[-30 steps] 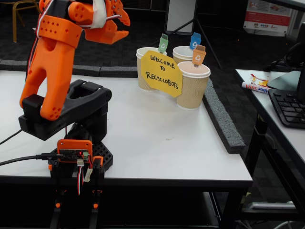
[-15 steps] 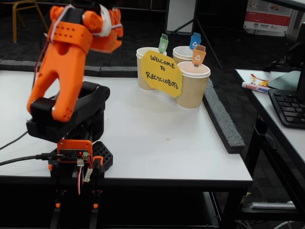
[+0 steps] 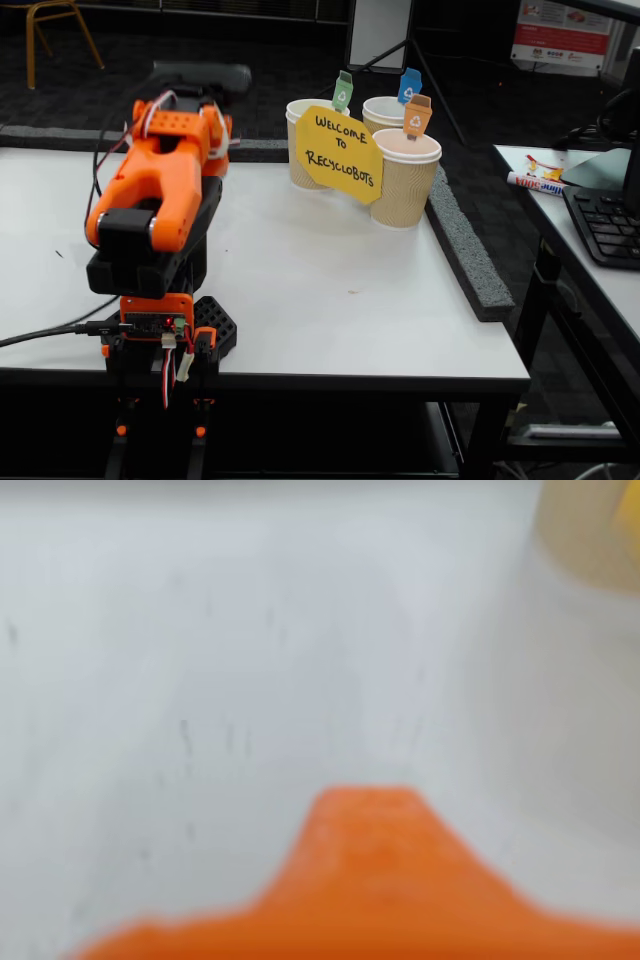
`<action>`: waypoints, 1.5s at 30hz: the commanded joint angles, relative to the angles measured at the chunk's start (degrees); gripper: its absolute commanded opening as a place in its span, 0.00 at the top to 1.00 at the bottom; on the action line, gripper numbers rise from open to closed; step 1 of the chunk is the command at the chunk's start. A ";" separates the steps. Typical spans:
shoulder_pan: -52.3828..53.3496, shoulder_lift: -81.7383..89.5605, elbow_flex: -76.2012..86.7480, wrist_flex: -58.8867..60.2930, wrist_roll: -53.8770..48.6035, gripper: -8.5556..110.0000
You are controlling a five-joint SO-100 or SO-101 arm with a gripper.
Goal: Sort rubbish by color.
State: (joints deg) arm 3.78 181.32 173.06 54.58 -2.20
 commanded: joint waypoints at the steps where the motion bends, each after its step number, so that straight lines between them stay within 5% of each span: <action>1: -1.93 -0.35 -2.20 -3.16 -1.05 0.92; 27: -0.18 0.00 2.46 -5.36 -0.62 0.93; 45: -0.62 7.03 1.49 7.91 -0.62 0.92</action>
State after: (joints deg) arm 2.99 186.33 178.42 60.64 -2.20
